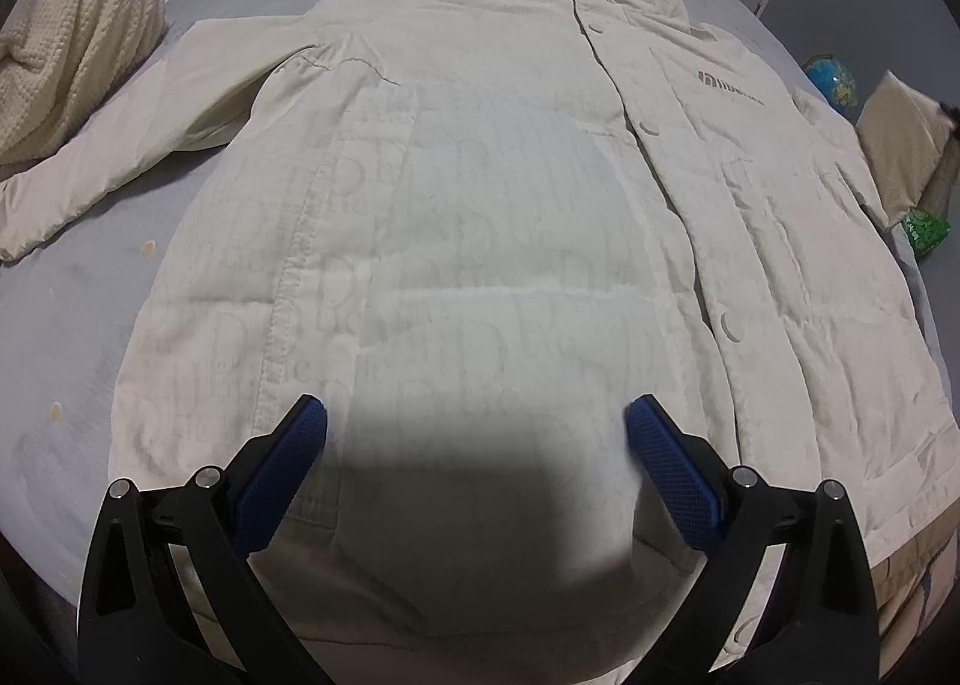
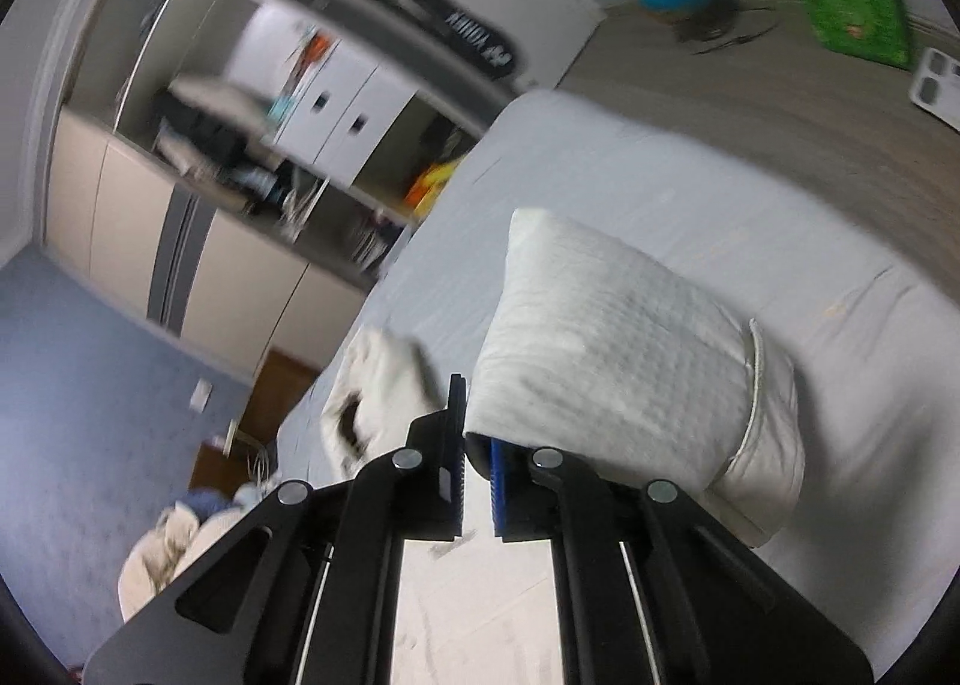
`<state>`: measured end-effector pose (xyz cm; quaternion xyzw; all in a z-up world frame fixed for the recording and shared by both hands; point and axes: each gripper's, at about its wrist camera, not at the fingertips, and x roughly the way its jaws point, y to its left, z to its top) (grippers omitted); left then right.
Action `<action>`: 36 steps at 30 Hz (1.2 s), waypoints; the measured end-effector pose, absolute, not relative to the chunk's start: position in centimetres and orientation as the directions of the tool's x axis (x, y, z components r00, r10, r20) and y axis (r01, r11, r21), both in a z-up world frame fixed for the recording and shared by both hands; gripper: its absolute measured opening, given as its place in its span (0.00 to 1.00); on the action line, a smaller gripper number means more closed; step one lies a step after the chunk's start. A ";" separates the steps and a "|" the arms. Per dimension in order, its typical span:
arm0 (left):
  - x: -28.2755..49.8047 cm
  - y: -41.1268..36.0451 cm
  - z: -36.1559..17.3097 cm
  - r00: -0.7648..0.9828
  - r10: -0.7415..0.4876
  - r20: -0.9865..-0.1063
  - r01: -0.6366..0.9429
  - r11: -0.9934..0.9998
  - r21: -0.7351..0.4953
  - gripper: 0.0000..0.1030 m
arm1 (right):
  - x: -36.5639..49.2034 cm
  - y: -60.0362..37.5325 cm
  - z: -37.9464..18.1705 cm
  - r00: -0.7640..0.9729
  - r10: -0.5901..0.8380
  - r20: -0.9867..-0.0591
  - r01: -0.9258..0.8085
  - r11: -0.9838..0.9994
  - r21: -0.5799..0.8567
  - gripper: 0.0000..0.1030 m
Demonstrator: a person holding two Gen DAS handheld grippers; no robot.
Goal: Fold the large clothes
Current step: 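Fold the held sleeve across the jacket body with the right gripper, release, then grasp the other jacket sleeve with the left gripper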
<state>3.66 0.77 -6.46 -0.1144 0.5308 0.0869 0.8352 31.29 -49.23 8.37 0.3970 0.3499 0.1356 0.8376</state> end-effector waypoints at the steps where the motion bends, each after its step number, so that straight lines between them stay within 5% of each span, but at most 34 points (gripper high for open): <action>1: 3.7 0.8 -6.4 0.423 0.021 -0.906 -0.268 0.958 -0.103 0.94 | 31.3 -47.7 8.7 0.706 0.516 -0.486 0.037 0.658 0.752 0.03; 17: 3.2 2.6 -5.5 0.521 0.035 -0.853 -0.374 0.908 -0.191 0.94 | 25.9 -28.4 6.4 0.459 0.670 -0.583 -0.200 0.718 0.667 0.03; 25: 3.3 2.9 -5.4 0.520 0.086 -0.850 -0.409 0.899 -0.160 0.94 | 24.0 -20.8 1.6 0.339 0.531 -0.777 -0.328 0.840 0.432 0.03; 31: 3.3 2.7 -5.7 0.512 0.090 -0.854 -0.407 0.901 -0.149 0.94 | 22.4 -20.2 -1.0 0.282 0.475 -0.834 -0.377 0.854 0.359 0.05; 36: 3.2 2.7 -5.6 0.512 0.094 -0.854 -0.406 0.902 -0.144 0.94 | 20.7 -22.4 -0.5 0.280 0.510 -0.813 -0.400 0.832 0.384 0.44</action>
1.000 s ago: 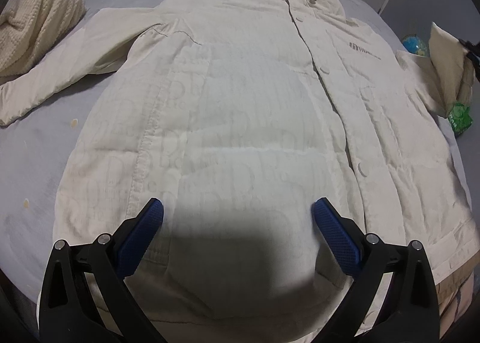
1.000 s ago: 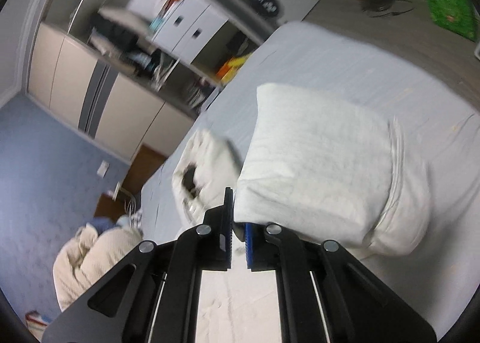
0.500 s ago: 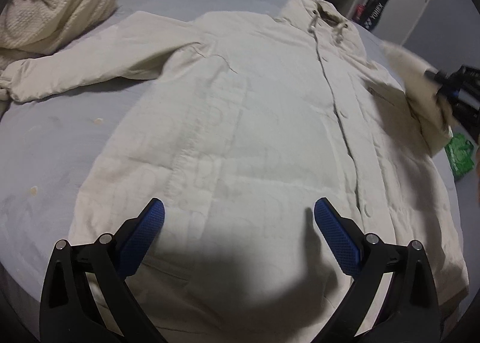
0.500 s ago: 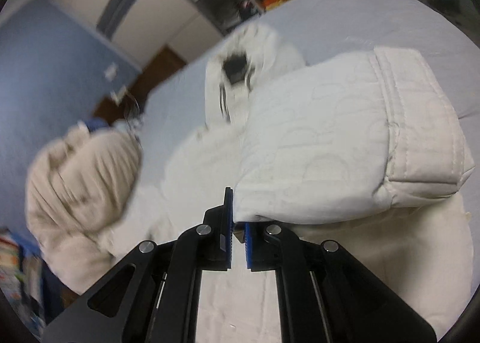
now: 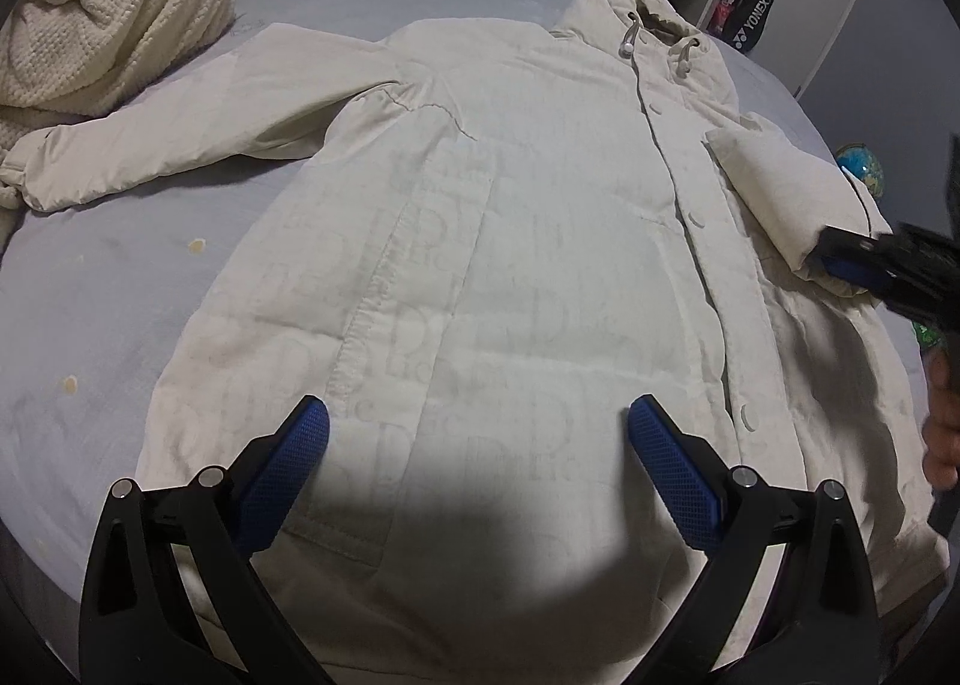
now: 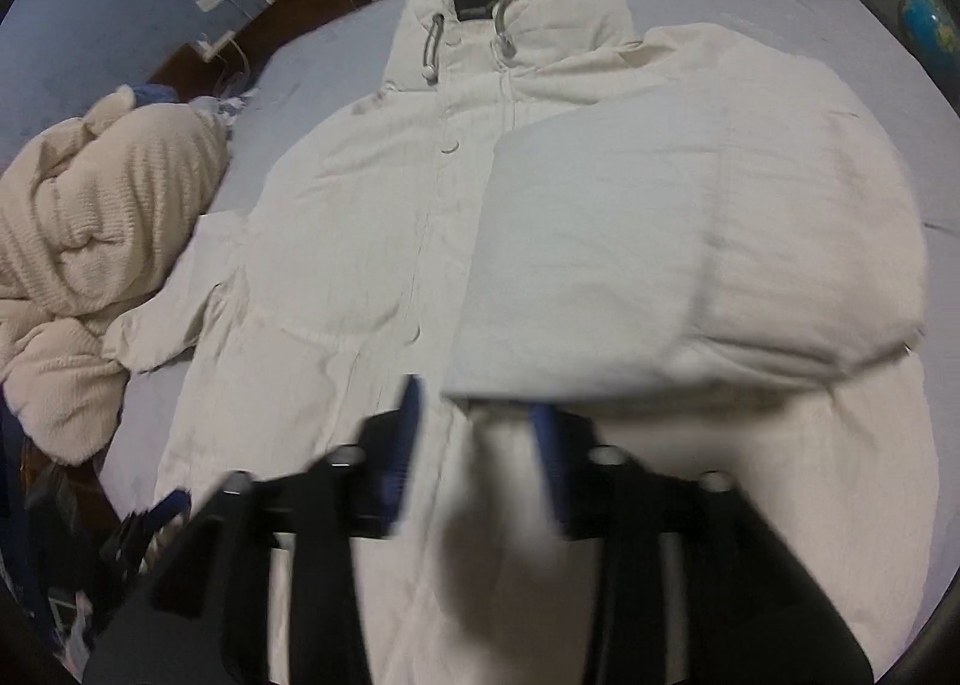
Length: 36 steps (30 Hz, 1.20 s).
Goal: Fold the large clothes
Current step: 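Grasp the other jacket sleeve with the left gripper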
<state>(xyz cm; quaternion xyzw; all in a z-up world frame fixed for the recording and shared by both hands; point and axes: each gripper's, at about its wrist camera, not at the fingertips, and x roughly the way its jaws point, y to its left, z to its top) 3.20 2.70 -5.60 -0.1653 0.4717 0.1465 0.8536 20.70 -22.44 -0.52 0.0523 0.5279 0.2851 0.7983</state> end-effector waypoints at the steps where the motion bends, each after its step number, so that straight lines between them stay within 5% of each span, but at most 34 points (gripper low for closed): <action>1: 3.2 2.7 -5.6 0.512 0.094 -0.854 -0.406 0.903 -0.143 0.94 | 20.3 -23.2 -0.3 0.291 0.509 -0.810 -0.405 0.833 0.378 0.45; 8: 3.3 2.4 -5.6 0.506 0.097 -0.857 -0.397 0.908 -0.131 0.94 | 17.8 -29.1 0.4 0.346 0.439 -0.829 -0.380 0.874 0.304 0.46; 21: 4.0 -1.3 -5.1 0.487 0.131 -0.863 -0.262 0.965 -0.001 0.93 | 15.0 -37.3 -1.4 0.386 0.260 -0.885 -0.167 0.963 0.210 0.69; 36: 13.7 -15.5 -2.4 0.592 0.090 -0.801 0.103 0.977 0.186 0.73 | 14.8 -39.4 -2.5 0.392 0.284 -0.875 -0.082 0.958 0.274 0.69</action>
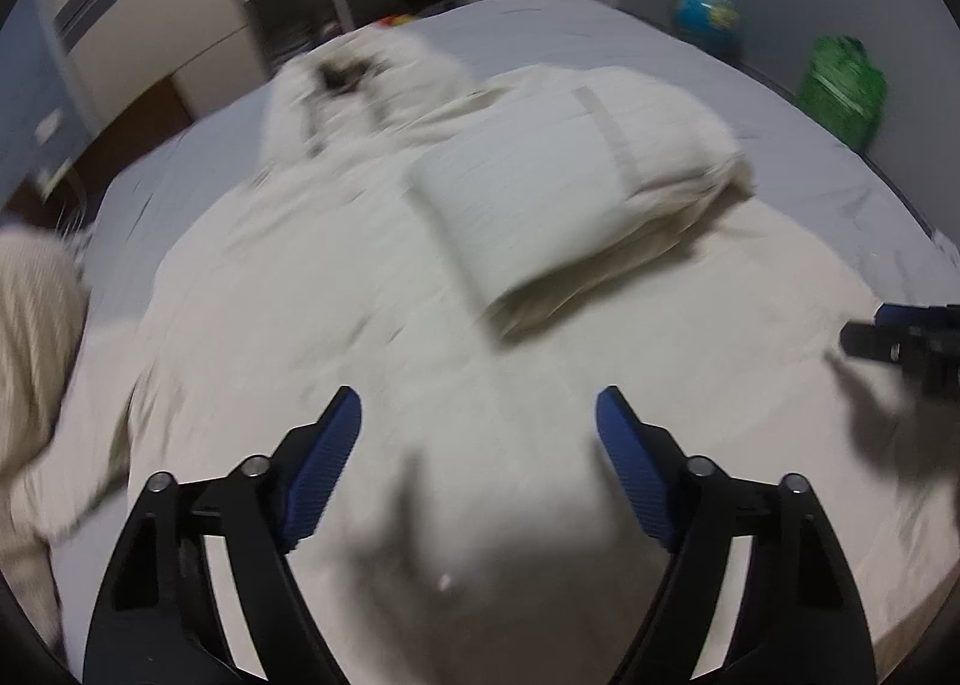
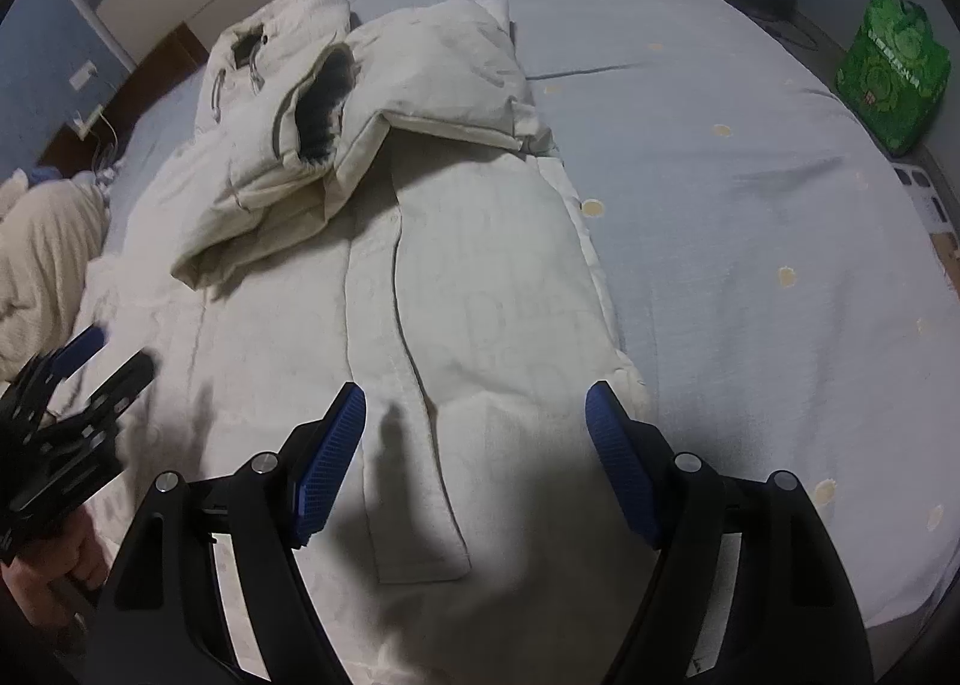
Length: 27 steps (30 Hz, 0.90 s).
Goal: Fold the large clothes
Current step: 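Grasp the other jacket sleeve with the left gripper, then fold the held sleeve across the jacket body with the left gripper, release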
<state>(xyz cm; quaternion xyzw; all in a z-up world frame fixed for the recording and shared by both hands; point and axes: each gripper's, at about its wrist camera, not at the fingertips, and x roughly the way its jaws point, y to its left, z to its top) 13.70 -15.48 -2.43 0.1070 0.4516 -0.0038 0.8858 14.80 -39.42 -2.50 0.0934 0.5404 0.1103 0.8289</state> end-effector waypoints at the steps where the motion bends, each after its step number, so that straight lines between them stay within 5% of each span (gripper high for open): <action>1: 14.7 -16.7 -2.5 0.597 0.087 -0.797 0.134 0.969 0.206 0.71 | 14.7 -39.5 -2.5 0.395 0.292 -0.871 -0.077 0.955 0.285 0.69; 7: 19.1 -20.6 -3.7 0.603 0.113 -0.790 0.249 0.914 0.320 0.59 | 14.8 -40.2 -2.6 0.396 0.330 -0.857 -0.053 0.940 0.338 0.69; 11: 21.7 -20.3 -4.9 0.542 0.122 -0.832 0.277 0.908 0.314 0.23 | 14.8 -40.2 -2.7 0.394 0.337 -0.855 -0.052 0.937 0.345 0.70; 14: 22.4 -18.8 -3.0 0.586 0.098 -0.804 0.251 0.922 0.296 0.12 | 14.9 -40.4 -2.7 0.397 0.345 -0.850 -0.050 0.933 0.356 0.70; 21: 23.5 -11.8 2.1 0.675 0.097 -0.731 0.072 0.978 0.196 0.08 | 14.9 -40.4 -2.8 0.393 0.355 -0.848 -0.056 0.930 0.363 0.70; 27: 23.4 -4.6 0.6 0.635 0.128 -0.762 -0.103 0.991 0.080 0.07 | 15.1 -40.4 -2.9 0.391 0.348 -0.852 -0.060 0.934 0.353 0.70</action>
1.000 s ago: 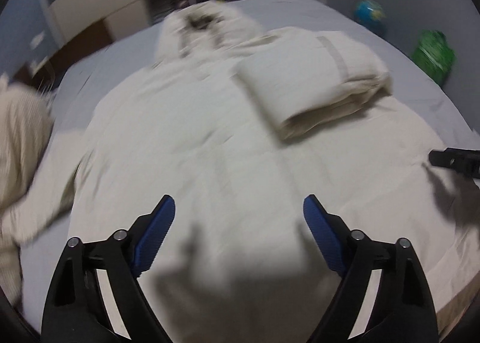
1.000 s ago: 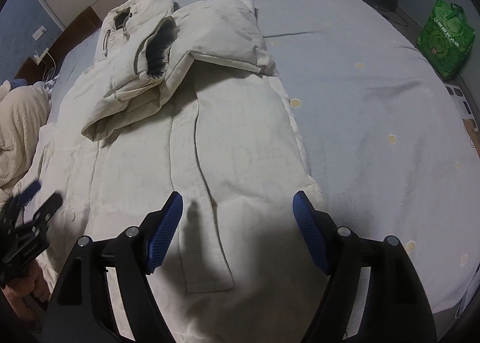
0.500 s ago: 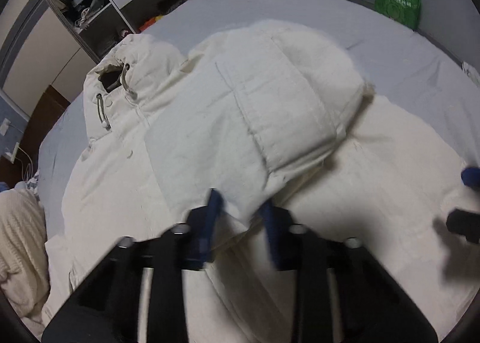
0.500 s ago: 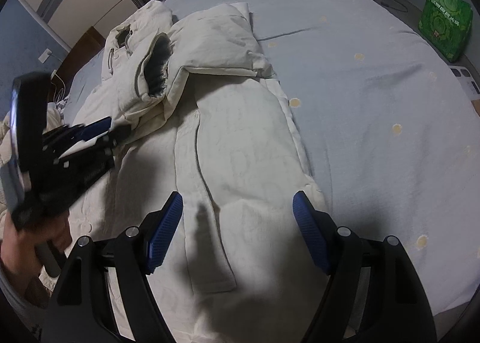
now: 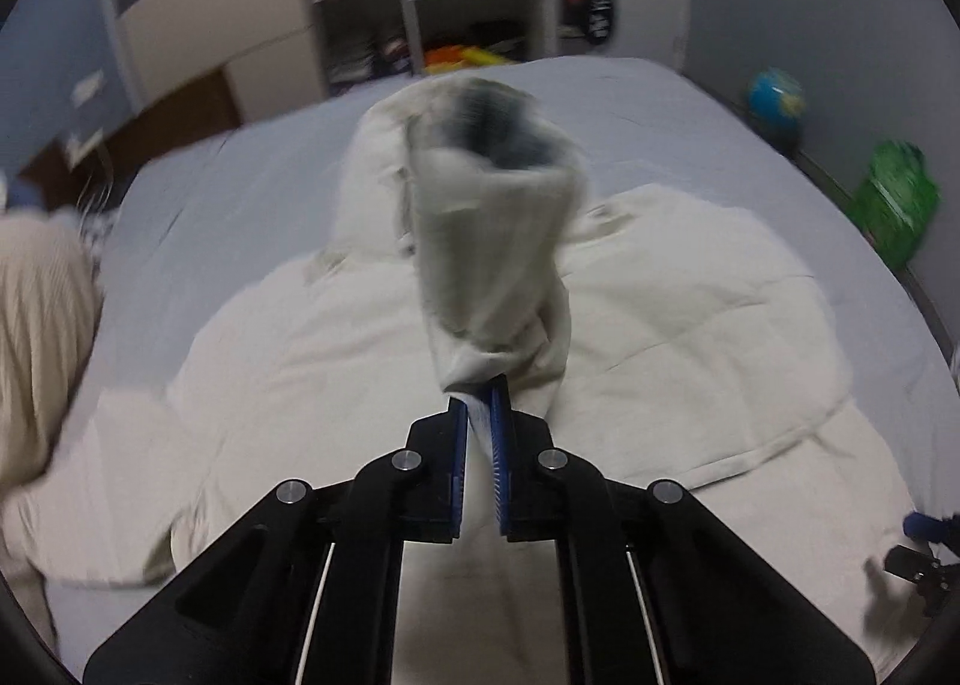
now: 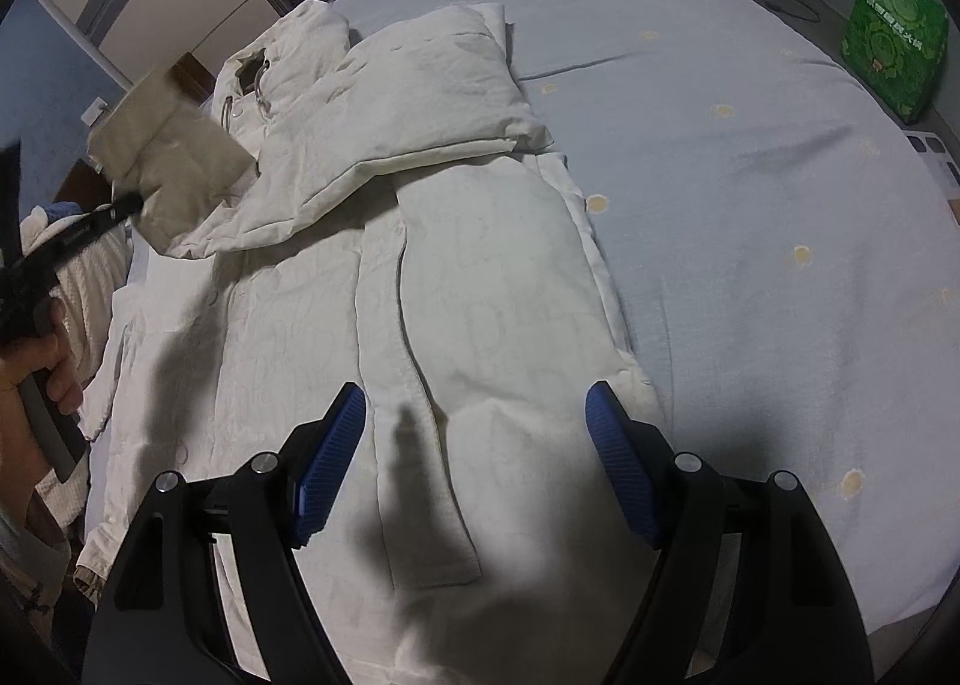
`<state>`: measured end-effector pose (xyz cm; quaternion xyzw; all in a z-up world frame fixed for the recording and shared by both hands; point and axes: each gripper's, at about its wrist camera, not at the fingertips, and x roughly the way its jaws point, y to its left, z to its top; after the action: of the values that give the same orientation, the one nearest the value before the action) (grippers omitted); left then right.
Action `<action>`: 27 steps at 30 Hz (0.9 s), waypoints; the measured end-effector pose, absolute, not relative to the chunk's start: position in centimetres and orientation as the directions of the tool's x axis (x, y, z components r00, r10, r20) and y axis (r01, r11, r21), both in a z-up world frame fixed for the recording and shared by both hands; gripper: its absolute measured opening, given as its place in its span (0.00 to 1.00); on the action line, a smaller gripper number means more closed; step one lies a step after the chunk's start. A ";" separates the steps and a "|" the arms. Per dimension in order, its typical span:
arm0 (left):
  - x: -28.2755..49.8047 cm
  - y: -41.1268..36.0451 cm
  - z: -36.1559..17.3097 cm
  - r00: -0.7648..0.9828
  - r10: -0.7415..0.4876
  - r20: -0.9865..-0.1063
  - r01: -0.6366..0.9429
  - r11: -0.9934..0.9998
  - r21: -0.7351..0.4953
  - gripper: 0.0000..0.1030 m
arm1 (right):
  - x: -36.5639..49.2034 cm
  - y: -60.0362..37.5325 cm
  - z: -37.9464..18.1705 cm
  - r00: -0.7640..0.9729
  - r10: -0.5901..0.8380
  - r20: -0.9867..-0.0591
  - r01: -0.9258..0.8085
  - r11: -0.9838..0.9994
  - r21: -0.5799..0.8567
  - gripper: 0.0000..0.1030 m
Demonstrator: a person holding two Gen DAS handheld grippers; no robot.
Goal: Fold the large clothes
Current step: 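Fold the held sleeve across the jacket body with the left gripper, release, then grasp the jacket side edge with the left gripper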
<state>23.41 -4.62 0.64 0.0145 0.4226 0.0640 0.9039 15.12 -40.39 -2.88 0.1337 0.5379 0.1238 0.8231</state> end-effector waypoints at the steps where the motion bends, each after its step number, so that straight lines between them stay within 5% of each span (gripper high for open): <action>1: 23.5 -3.6 -0.1 0.615 0.138 -0.777 -0.128 0.989 0.074 0.07 | 15.1 -40.4 -2.9 0.390 0.345 -0.854 -0.061 0.935 0.350 0.70; 7: 23.6 1.5 -6.0 0.438 0.137 -0.889 -0.243 0.970 0.030 0.22 | 15.2 -40.1 -3.0 0.384 0.339 -0.859 -0.069 0.938 0.340 0.70; 10: 22.2 2.6 -7.4 0.414 0.238 -0.879 -0.298 0.947 0.116 0.69 | 15.2 -40.1 -3.0 0.382 0.339 -0.860 -0.069 0.938 0.339 0.70; 11: 21.5 3.2 -7.6 0.425 0.242 -0.872 -0.318 0.942 0.106 0.74 | 15.2 -40.0 -3.1 0.381 0.338 -0.861 -0.069 0.939 0.338 0.70; 21: 15.9 7.6 -6.1 0.505 0.180 -0.844 -0.327 0.945 0.006 0.83 | 15.3 -39.6 -3.1 0.376 0.321 -0.869 -0.080 0.946 0.315 0.70; 27: 12.6 14.0 -4.6 0.516 0.211 -0.830 -0.481 0.874 -0.077 0.87 | 15.3 -39.7 -3.1 0.373 0.322 -0.870 -0.080 0.946 0.315 0.70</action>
<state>12.58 14.00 -4.56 -0.1501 0.4486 0.2016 0.8577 15.26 -39.66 -3.14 0.1108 0.5463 0.1221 0.8212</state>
